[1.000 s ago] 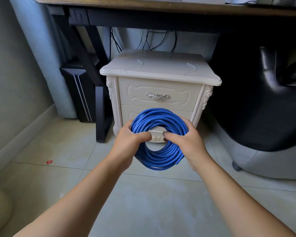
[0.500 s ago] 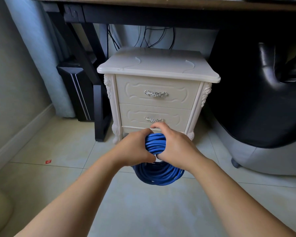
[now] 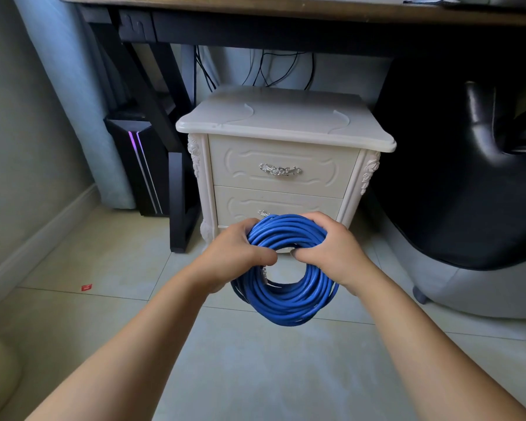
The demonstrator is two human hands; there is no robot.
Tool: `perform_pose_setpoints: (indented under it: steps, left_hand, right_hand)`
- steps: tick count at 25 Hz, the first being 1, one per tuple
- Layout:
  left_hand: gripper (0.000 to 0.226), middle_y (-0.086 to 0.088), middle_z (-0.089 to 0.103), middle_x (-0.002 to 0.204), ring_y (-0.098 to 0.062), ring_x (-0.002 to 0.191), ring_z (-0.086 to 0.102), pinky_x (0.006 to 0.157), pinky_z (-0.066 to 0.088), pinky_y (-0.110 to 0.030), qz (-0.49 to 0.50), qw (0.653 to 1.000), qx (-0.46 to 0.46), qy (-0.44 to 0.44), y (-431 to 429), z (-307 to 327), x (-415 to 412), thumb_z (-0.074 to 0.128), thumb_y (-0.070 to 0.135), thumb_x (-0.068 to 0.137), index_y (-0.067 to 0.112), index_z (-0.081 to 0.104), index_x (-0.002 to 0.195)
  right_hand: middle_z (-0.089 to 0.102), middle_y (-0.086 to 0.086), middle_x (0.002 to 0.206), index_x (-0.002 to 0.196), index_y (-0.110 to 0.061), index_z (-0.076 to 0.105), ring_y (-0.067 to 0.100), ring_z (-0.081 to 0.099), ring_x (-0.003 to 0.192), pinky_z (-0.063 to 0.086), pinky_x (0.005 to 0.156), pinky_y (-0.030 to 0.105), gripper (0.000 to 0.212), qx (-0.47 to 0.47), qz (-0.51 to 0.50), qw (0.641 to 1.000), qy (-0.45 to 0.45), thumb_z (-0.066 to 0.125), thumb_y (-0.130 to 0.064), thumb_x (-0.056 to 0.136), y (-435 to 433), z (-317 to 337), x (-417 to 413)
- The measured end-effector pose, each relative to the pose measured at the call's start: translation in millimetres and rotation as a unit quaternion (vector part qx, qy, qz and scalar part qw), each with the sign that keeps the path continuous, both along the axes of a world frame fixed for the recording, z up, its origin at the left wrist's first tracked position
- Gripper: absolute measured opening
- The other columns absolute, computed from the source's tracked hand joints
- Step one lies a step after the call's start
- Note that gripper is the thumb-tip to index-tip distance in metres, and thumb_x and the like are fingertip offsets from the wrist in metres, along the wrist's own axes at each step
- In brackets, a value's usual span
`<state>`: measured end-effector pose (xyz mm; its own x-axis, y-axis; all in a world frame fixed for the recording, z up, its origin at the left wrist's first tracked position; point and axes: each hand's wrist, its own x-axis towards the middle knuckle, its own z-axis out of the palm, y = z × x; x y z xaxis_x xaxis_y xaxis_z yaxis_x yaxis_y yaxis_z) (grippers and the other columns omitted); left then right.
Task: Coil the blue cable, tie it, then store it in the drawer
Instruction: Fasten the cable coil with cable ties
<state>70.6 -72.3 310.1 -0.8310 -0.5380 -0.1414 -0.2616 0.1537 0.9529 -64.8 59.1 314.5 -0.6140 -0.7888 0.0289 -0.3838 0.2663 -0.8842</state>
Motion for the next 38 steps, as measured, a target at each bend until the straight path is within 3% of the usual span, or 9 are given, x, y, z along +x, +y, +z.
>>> perform_pose_setpoints:
  steps: [4,9,13,19,23,27,32,35,38]
  left_hand:
    - [0.032,-0.004,0.064,0.071,-0.018,0.063,0.063,0.067,0.055,-0.034,-0.042,0.998,-0.014,-0.051,-11.1,1.2,-3.2,0.073,0.004,0.071,0.009,0.065,0.102]
    - [0.02,-0.009,0.062,0.064,-0.019,0.054,0.059,0.057,0.053,-0.03,0.098,0.995,0.022,-0.003,-16.4,-4.8,-15.9,0.068,0.0,0.073,0.002,0.063,0.093]
    - [0.025,-0.007,0.062,0.063,-0.018,0.054,0.06,0.055,0.052,-0.029,0.199,0.976,0.073,0.046,-30.9,-12.3,-28.0,0.067,0.001,0.075,0.001,0.06,0.099]
    - [0.016,-0.004,0.06,0.062,-0.013,0.05,0.057,0.05,0.049,-0.025,0.236,0.963,0.109,0.073,-36.9,-18.4,-47.5,0.068,0.002,0.076,0.008,0.058,0.088]
    - [0.017,-0.009,0.059,0.067,-0.02,0.058,0.058,0.059,0.051,-0.033,0.228,0.965,0.107,0.077,-40.0,-22.4,-56.0,0.068,0.002,0.075,0.005,0.059,0.089]
    - [0.018,-0.009,0.057,0.069,-0.021,0.06,0.055,0.061,0.05,-0.035,0.222,0.966,0.104,0.079,-45.3,-26.7,-56.5,0.068,0.001,0.075,0.004,0.058,0.09]
    - [0.018,-0.01,0.056,0.071,-0.022,0.062,0.055,0.062,0.051,-0.037,0.219,0.966,0.108,0.08,-48.9,-30.3,-56.3,0.068,0.0,0.075,0.007,0.057,0.088]
    - [0.019,-0.011,0.057,0.071,-0.024,0.063,0.057,0.061,0.053,-0.037,0.212,0.968,0.108,0.08,-46.6,-28.8,-55.3,0.068,0.0,0.074,0.007,0.058,0.088]
    - [0.019,-0.013,0.058,0.072,-0.026,0.064,0.058,0.061,0.053,-0.037,0.205,0.969,0.113,0.083,-46.8,-26.7,-52.9,0.067,-0.001,0.075,0.006,0.058,0.089]
  right_hand:
    - [0.071,-0.006,0.087,0.095,-0.038,0.063,0.014,0.067,0.077,0.055,0.073,0.031,0.045,-0.002,0.001,1.0,-0.012,0.075,-0.002,0.071,-4.4,-4.4,0.5]
    - [0.061,-0.011,0.121,0.128,-0.037,0.055,0.0,0.059,0.111,0.044,0.093,0.015,0.05,-0.091,-0.002,0.989,-0.118,0.075,-0.033,0.082,-16.8,-5.7,-20.9]
    - [0.065,-0.005,0.111,0.119,-0.017,0.063,0.002,0.059,0.099,0.037,0.081,-0.002,0.024,-0.16,-0.182,0.97,0.01,0.057,-0.013,0.096,-36.4,-5.0,-45.8]
    - [0.053,0.012,0.133,0.129,-0.009,0.06,0.025,0.051,0.123,0.031,0.099,0.021,0.034,-0.039,-0.157,0.942,0.294,0.047,-0.011,0.098,-90.7,33.2,-127.2]
    - [0.017,0.003,0.161,0.152,-0.02,0.028,0.025,0.013,0.148,0.018,0.117,0.038,0.053,0.14,-0.125,0.927,0.323,0.037,-0.016,0.1,-116.9,48.5,-179.0]
    - [-0.005,0.0,0.165,0.156,-0.028,0.009,0.024,-0.008,0.151,0.0,0.122,0.042,0.075,0.261,-0.074,0.912,0.308,0.043,-0.011,0.091,-131.0,47.9,-206.4]
    - [0.025,0.007,0.161,0.151,-0.017,0.034,0.025,0.022,0.148,0.01,0.12,0.048,0.052,0.206,-0.088,0.901,0.373,0.045,-0.021,0.1,-137.6,36.3,-215.3]
    - [0.062,0.013,0.131,0.123,-0.009,0.066,0.033,0.053,0.122,0.041,0.102,0.042,0.03,0.074,-0.148,0.921,0.353,0.055,-0.014,0.096,-131.8,34.5,-210.1]
    - [0.071,0.01,0.11,0.109,-0.013,0.074,0.03,0.058,0.108,0.046,0.09,0.039,0.022,0.012,-0.17,0.92,0.354,0.058,-0.018,0.094,-129.3,40.2,-188.7]
